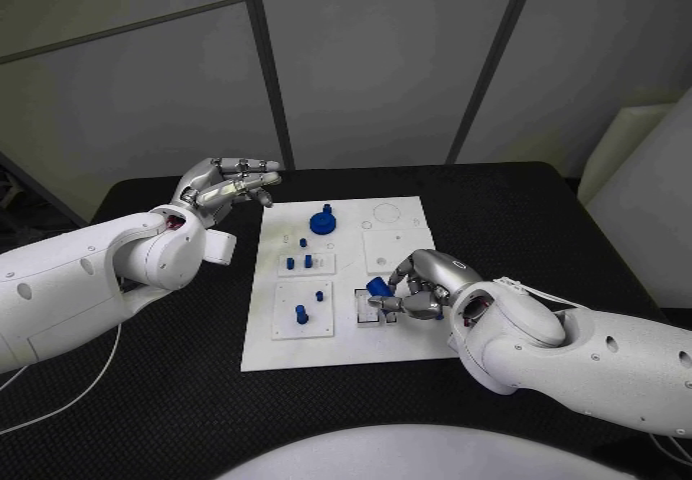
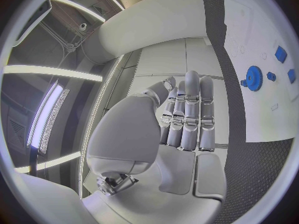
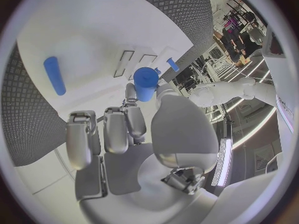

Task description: Assemble the parts on the task board

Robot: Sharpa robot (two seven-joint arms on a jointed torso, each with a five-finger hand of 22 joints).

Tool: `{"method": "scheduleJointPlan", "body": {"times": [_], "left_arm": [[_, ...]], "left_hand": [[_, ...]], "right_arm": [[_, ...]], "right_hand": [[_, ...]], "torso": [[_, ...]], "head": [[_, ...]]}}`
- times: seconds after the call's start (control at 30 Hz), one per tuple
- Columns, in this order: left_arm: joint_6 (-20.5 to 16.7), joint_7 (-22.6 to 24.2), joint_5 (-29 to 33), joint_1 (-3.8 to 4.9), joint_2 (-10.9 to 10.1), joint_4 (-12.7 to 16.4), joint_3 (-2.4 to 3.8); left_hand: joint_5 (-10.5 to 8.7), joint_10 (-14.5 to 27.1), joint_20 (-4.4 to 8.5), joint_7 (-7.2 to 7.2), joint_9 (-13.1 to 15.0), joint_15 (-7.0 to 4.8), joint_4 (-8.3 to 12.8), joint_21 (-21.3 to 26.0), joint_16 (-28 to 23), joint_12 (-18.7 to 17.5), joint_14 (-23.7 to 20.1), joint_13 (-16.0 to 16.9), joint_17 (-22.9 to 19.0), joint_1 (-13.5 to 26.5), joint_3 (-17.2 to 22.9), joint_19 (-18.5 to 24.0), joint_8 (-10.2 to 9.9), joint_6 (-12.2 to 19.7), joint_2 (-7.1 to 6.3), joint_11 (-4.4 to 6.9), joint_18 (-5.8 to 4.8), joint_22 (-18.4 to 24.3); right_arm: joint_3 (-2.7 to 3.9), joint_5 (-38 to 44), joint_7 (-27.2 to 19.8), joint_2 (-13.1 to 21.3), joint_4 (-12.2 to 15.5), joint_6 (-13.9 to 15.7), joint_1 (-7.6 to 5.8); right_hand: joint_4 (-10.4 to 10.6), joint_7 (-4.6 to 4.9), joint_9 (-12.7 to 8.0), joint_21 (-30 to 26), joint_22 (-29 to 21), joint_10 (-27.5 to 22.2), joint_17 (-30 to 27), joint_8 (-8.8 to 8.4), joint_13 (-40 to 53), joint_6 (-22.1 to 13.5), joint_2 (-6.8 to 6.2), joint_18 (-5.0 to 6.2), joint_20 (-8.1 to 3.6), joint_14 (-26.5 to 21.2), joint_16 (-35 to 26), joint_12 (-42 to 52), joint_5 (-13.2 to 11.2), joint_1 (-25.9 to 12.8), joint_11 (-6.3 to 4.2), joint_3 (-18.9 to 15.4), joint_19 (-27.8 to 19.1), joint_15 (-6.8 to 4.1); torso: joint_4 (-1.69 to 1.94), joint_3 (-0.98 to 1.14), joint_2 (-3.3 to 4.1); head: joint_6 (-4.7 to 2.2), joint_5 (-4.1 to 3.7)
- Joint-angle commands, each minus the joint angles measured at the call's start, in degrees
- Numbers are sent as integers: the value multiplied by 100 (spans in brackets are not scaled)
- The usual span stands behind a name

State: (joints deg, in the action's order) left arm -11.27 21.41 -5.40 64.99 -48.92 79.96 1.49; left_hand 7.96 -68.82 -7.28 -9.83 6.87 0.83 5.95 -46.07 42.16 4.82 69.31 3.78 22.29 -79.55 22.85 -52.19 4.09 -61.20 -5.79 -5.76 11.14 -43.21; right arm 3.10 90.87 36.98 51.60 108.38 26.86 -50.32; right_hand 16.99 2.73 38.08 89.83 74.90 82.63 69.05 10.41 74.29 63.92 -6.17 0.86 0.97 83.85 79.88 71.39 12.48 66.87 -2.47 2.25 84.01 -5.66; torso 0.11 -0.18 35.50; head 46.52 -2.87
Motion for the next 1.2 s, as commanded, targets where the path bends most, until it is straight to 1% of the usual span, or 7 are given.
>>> {"method": "scheduleJointPlan", "body": {"times": [0.03, 0.23, 0.37, 0.57, 0.7, 0.87, 1.2], "left_arm": [[45, 40, 15, 8, 3, 18, 5], [56, 43, 15, 10, -9, 39, 6], [101, 53, 44, 11, -12, 47, 6], [153, 65, 68, 11, -23, 59, 6], [164, 68, 73, 11, -31, 61, 6], [173, 67, 75, 11, -29, 62, 6], [161, 60, 76, 11, -39, 62, 6]], "left_hand": [[-23, 35, -2, 14, -9, 36, 0, 40, -37, -30, -7, 5, -9, 66, -18, 21, -29, 34, -3, -8, -70, 7], [-20, 37, -2, 14, -10, 35, 5, 44, -40, -31, -9, 5, -9, 65, -19, 22, -30, 37, -6, -7, -69, 9], [-20, 39, -3, 13, -11, 36, 6, 48, -42, -31, -10, 5, -10, 69, -23, 23, -32, 42, -12, -8, -69, 12], [-18, 46, -5, 11, -15, 37, 10, 54, -46, -34, -14, 4, -11, 73, -28, 26, -36, 52, -20, -11, -69, 15], [-16, 51, -5, 9, -17, 38, 14, 58, -49, -36, -17, 4, -12, 72, -30, 27, -38, 59, -24, -12, -69, 17], [-15, 55, -6, 7, -19, 40, 16, 62, -52, -37, -21, 3, -13, 73, -31, 29, -40, 65, -26, -14, -69, 19], [-14, 61, -8, 4, -21, 42, 18, 69, -57, -40, -27, 3, -15, 76, -32, 32, -42, 74, -29, -17, -70, 23]], "right_arm": [[6, -150, 120, -89, -67, -552, -9], [8, -116, 294, -294, -239, -794, -10], [9, -11, 385, -395, -316, -795, -10], [9, 194, 444, -458, -384, -726, -11], [10, 277, 455, -484, -404, -689, -11], [10, 340, 455, -532, -414, -646, -11], [10, 522, 462, -518, -420, -568, -11]], "right_hand": [[-8, -134, 25, 17, 1510, 23, 8, -30, 6, 183, -10, -86, -58, 247, 27, -31, -47, -136, -12, -46, 599, -49], [-5, -175, 115, 17, 1510, 34, 13, -40, 2, 323, 11, -86, -84, 247, 26, -68, -41, -423, -46, -50, 599, -75], [-9, -212, 181, 17, 1510, 58, 74, -15, 25, 440, 5, -86, -102, 259, 55, -56, 0, -501, -76, -29, 599, -95], [-3, -252, 294, 17, 1510, 86, 128, 10, 41, 563, 32, -86, -131, 268, 80, -58, 5, -680, -112, -10, 599, -124], [-6, -263, 384, 17, 1510, 98, 143, -4, 46, 590, 8, -86, -145, 268, 85, -73, -261, -862, -121, -27, 599, -137], [2, -258, 524, 17, 1510, 100, 134, -51, 43, 592, -153, -86, -151, 263, 74, -119, -912, -1192, -118, -153, 599, -138], [-8, -249, 667, 17, 1510, 71, 69, -118, -7, 563, -41, -86, -154, 245, 30, -234, -966, -1489, -112, -647, 599, -136]], "torso": [[15, -6, 7], [1, -2, 10], [-8, 12, 13], [0, 5, 9], [-2, 9, 11], [-2, 10, 11], [-3, 9, 10]], "head": [[8, 9], [8, 65], [-12, 105], [-5, 124], [-2, 137], [4, 140], [0, 136]]}}
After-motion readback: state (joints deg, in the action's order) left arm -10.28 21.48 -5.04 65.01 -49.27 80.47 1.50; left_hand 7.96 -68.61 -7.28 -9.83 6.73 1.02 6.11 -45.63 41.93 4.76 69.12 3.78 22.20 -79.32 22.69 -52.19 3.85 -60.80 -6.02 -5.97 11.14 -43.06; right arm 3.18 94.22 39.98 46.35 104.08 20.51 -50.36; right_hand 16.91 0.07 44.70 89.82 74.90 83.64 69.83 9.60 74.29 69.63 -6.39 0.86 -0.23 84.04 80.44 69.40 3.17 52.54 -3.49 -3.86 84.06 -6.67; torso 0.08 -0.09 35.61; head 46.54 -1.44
